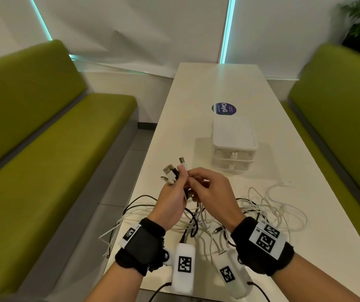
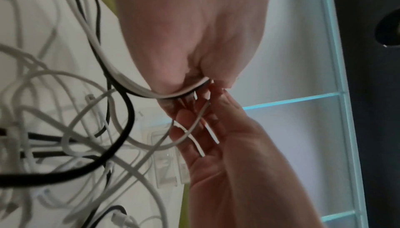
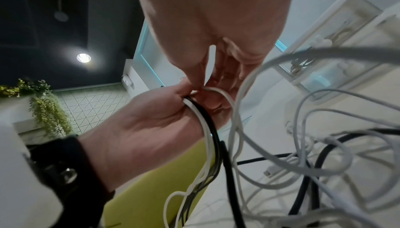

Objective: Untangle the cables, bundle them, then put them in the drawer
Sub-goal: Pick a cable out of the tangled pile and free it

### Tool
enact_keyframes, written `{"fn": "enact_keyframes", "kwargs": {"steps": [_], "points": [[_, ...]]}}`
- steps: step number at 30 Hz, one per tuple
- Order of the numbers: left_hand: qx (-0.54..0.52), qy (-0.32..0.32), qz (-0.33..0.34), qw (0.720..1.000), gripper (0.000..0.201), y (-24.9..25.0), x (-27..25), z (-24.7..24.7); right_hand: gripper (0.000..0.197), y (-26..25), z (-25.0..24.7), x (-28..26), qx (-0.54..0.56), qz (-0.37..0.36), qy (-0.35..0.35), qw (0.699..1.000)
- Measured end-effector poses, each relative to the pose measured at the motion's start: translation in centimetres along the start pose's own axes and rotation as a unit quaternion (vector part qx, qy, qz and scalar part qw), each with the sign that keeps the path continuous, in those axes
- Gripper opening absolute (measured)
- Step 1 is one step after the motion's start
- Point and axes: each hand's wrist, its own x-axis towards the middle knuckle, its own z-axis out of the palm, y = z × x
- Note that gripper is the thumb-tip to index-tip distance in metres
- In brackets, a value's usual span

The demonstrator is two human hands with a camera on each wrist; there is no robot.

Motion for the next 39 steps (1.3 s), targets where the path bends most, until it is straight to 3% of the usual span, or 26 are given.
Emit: {"fn": "enact_keyframes", "kwargs": {"steps": [8, 13, 21, 26, 29, 32, 36, 39], "points": [[-0.041, -0.068, -0.033, 0.996, 0.059, -0.3, -0.2, -0.3, 0.023, 0.8, 0.5, -0.5, -0.089, -0.045, -0.010, 0.995], [-0.055, -0.062, -0.026, 0.996, 0.059, -0.2, -0.2, -0.3, 0.021, 0.7, 0.9, -1.1, -0.045, -0.048, -0.034, 0.997], [-0.030, -0.079, -0.073, 0.994, 0.061, 0.2, -0.1, -0.9, 0.021, 1.5, 1.0, -0.9, -0.030, -0.030, -0.083, 0.996], [0.005, -0.046, -0.039, 0.998, 0.066, 0.9, -0.1, -1.2, 0.032, 1.2, 0.3, -1.2, -0.035, -0.016, -0.122, 0.992], [0.016, -0.022, -0.030, 0.999, 0.067, 1.3, -0.3, -1.1, 0.020, 1.0, -0.3, -1.0, 0.001, 0.039, -0.120, 0.992], [0.065, -0.026, 0.011, 0.997, 0.069, 1.1, -0.5, -1.0, 0.004, 1.1, -0.8, -0.7, -0.078, 0.033, -0.169, 0.982], [0.075, -0.045, 0.066, 0.994, 0.074, 1.4, -0.6, -0.3, 0.025, 1.3, -0.9, -0.4, -0.156, 0.046, -0.235, 0.958], [0.044, -0.071, 0.100, 0.992, 0.076, 2.5, -0.7, 0.0, 0.023, 1.2, -1.2, -0.2, -0.140, 0.062, -0.253, 0.955]]}}
